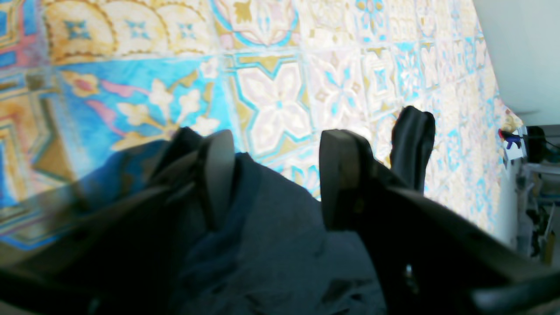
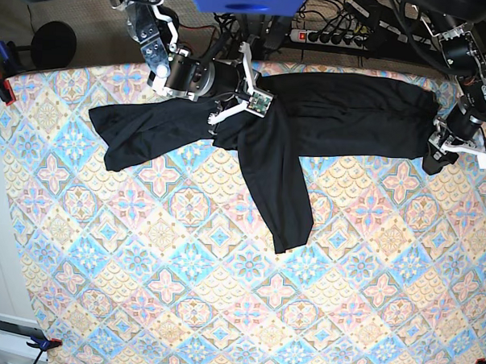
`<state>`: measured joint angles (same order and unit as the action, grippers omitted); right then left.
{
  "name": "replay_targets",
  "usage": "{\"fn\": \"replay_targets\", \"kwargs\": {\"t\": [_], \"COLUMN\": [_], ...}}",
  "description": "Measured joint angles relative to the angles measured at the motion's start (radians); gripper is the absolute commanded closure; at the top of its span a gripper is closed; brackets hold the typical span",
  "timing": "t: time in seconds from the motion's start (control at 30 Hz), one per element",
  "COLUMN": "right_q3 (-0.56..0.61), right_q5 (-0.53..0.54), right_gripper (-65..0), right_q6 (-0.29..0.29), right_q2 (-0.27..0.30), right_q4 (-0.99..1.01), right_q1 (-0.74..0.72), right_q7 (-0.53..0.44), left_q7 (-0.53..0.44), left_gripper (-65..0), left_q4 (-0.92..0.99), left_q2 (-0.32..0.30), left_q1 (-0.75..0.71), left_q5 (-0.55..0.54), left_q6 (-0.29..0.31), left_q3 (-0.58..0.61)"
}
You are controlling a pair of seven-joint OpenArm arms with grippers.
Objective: Layout the t-shirt on the table in an organized manner, then fold the t-shirt properly
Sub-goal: 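Lift the gathered shirt with the right gripper and pull it toward the collar, then grasp the hanging sleeve with the left gripper and fold it onto the shirt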
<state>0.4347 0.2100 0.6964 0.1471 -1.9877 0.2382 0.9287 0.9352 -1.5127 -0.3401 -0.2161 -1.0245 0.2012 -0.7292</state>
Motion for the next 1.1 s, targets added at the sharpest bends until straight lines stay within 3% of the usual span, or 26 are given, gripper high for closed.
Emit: {"fn": "replay_targets", "kwargs": {"t": [0.13, 0.27, 0.4, 0.77, 0.87, 1.1], "right_q3": [-0.008, -0.087, -0.158, -0.189, -0.189, -0.190], "right_q5": [0.000, 0.003, -0.002, 0.004, 0.001, 0.001], "right_gripper": [-1.9, -10.9, -16.2, -15.8, -15.8, -15.8], "right_q6": [0.001, -0.004, 0.000, 0.000, 0.000, 0.000], "right_q2": [0.000, -0.002, 0.002, 0.000, 0.000, 0.000], "right_q4": [0.019, 0.016, 0.010, 0.007, 0.007, 0.007], "right_q1": [-0.014, -0.040, -0.028, -0.032, -0.032, -0.039], "right_q7": [0.006, -0.003, 0.060, 0.048, 0.048, 0.045], "left_q7": [-0.003, 0.000, 0.004, -0.002, -0.014, -0.148], "left_gripper": [-30.4, -30.8, -30.8, -30.8, -30.8, -30.8], "left_q4": [0.001, 0.000, 0.006, 0.338, 0.415, 0.575], "left_q2": [-0.012, -0.017, -0.019, 0.143, 0.187, 0.271], "left_q1": [0.055, 0.139, 0.225, 0.532, 0.595, 0.651], "left_q5": [0.029, 0.080, 0.159, 0.304, 0.365, 0.520], "left_q6": [-0.002, 0.001, -0.008, -0.005, 0.000, 0.001], "left_q3": [0.098, 0.248, 0.367, 0.594, 0.606, 0.603]}}
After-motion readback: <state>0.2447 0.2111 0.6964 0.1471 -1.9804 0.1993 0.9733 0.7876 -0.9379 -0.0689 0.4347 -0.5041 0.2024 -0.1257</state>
